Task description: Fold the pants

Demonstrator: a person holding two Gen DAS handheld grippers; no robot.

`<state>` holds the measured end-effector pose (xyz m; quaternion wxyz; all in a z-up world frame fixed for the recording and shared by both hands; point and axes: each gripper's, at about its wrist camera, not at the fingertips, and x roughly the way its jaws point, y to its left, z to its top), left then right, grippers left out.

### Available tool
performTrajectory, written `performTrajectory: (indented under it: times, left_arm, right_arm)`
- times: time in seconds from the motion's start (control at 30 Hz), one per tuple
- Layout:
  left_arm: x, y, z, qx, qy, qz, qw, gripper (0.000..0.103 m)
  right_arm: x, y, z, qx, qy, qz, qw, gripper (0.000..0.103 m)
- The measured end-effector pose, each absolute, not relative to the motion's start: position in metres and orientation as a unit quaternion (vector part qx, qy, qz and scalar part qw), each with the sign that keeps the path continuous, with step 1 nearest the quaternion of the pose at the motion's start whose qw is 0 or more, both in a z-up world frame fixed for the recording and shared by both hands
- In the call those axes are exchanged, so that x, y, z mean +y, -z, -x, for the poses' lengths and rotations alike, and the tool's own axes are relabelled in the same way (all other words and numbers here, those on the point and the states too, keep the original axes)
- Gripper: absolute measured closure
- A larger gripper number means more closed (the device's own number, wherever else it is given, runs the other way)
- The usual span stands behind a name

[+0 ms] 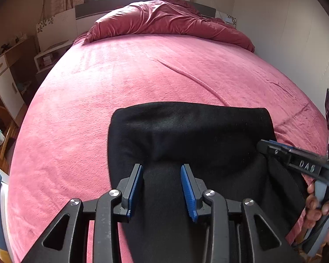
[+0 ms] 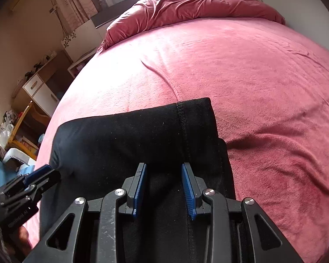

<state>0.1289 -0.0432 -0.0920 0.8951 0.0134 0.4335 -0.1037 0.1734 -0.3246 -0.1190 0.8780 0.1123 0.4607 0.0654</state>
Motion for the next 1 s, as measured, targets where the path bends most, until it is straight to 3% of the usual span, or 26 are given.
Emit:
performTrajectory:
  times: [0.1,0.3,0.4,0.6,0.67,0.7,0.77,1.0]
  left_arm:
    - [-0.031,0.088,-0.115,0.431,0.097,-0.008,0.897,0.066]
    - [-0.003,0.087,-0.083,0.434,0.089,0.011,0.896,0.066]
    - [0.014,0.089,-0.068,0.444,0.085,0.043,0.891,0.066]
    - [0.026,0.097,-0.051,0.459,0.109,0.099,0.876,0.059]
    - [0.018,0.102,-0.046,0.470,0.112,0.083,0.872,0.059]
    - [0.015,0.104,-0.046,0.472,0.113,0.074,0.871,0.059]
    - [0.008,0.107,-0.043,0.481,0.113,0.050,0.868,0.059]
    - [-0.001,0.128,-0.038,0.498,0.118,0.020,0.859,0.059]
  right_arm:
    - [-0.323,0.104,-0.163,0.457,-0.063,-0.110,0.880,0.061]
    - [-0.332,0.084,-0.121,0.455,-0.060,-0.090,0.884,0.059]
    - [-0.344,0.085,-0.099,0.463,-0.048,-0.095,0.880,0.047]
    - [-0.359,0.101,-0.068,0.489,-0.034,-0.114,0.864,0.047]
    - [-0.359,0.106,-0.064,0.497,-0.038,-0.112,0.859,0.063]
    - [-0.357,0.109,-0.063,0.505,-0.029,-0.098,0.857,0.078]
    - [-0.356,0.112,-0.061,0.507,-0.019,-0.087,0.857,0.094]
    - [-0.359,0.131,-0.061,0.523,-0.002,-0.062,0.850,0.095]
